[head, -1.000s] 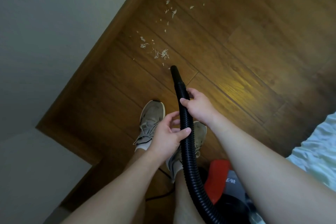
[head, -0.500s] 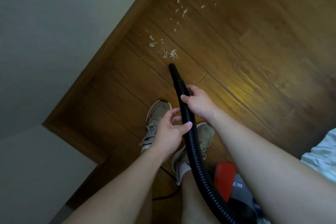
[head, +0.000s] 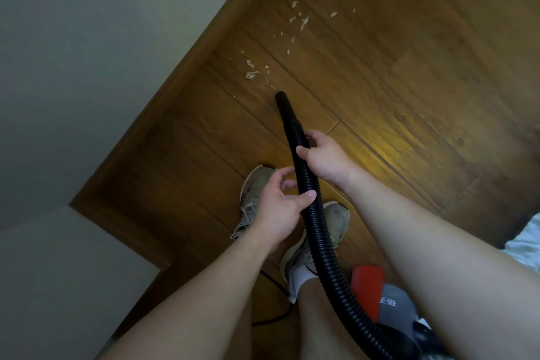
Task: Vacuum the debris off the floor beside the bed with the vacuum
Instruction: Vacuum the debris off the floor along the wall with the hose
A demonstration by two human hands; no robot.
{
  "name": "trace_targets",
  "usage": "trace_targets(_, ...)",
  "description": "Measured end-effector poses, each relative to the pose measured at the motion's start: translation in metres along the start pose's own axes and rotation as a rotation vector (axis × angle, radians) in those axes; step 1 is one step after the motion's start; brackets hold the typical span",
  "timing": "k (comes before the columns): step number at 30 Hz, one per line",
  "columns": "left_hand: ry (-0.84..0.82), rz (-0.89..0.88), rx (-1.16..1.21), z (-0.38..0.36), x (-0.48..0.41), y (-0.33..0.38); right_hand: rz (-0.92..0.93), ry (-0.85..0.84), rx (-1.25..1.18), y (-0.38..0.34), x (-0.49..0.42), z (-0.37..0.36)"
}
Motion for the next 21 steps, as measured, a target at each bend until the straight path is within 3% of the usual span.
trace_targets(21, 0.066, 0.039, 0.1, 0.05, -0.004, -0.008, 0.01, -0.162, 0.109, -0.034, -0.017, -0.055)
Point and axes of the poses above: each hand's wrist, its own x-axis away from the middle knuckle, its own z-axis out of the back of the hand, y = z × x, the point moved 1 cm from there along -x, towards the middle knuckle, and after that the axes turned 12 degrees about -x, right-handed, at the moved point
